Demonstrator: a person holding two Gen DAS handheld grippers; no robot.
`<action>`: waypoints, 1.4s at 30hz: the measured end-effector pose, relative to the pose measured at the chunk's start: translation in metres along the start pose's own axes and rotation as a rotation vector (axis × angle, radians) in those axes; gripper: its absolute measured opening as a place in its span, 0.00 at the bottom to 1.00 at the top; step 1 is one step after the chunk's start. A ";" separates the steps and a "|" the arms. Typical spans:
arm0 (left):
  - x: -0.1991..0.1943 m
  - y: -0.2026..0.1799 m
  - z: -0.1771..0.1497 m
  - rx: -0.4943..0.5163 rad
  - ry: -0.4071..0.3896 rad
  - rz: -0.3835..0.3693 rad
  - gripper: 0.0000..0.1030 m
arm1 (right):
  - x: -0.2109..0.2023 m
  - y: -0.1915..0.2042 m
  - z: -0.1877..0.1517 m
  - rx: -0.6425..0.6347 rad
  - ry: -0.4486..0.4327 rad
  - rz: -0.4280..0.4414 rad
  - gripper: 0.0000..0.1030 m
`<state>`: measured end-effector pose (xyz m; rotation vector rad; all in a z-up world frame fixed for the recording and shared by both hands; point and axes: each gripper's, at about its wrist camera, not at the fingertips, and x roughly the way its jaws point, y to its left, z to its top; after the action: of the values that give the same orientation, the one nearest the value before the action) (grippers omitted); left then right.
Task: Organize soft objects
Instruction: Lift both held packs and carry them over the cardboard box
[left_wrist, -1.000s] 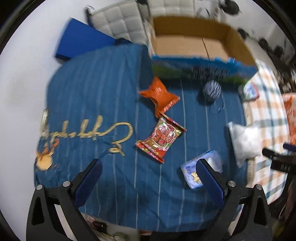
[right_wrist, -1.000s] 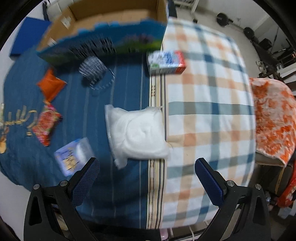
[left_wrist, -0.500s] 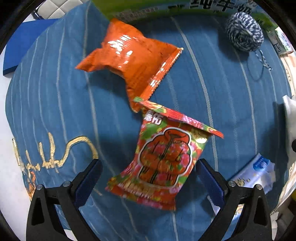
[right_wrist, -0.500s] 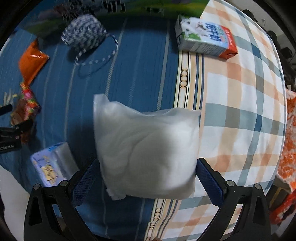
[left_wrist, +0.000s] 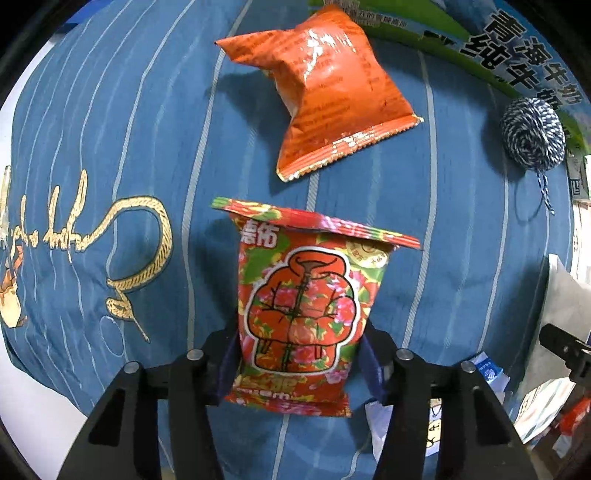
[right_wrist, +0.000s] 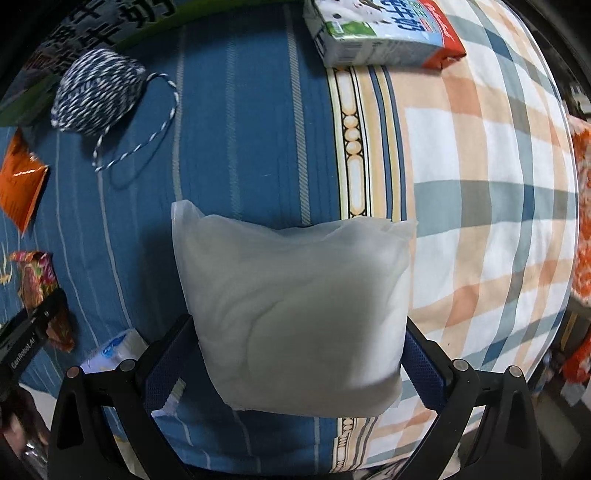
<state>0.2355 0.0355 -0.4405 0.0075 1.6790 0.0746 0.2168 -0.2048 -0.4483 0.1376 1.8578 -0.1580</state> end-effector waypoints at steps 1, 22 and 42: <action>0.001 0.000 0.001 0.001 0.002 0.001 0.53 | 0.002 0.001 0.003 0.007 0.003 -0.005 1.00; -0.013 -0.018 0.010 0.082 -0.076 0.059 0.41 | 0.027 0.012 0.014 0.067 -0.015 0.025 0.76; -0.163 -0.028 -0.045 0.174 -0.327 -0.068 0.41 | -0.093 0.025 -0.060 0.006 -0.239 0.162 0.68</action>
<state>0.2094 -0.0024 -0.2753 0.0893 1.3529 -0.1194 0.1913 -0.1711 -0.3431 0.2608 1.6004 -0.0643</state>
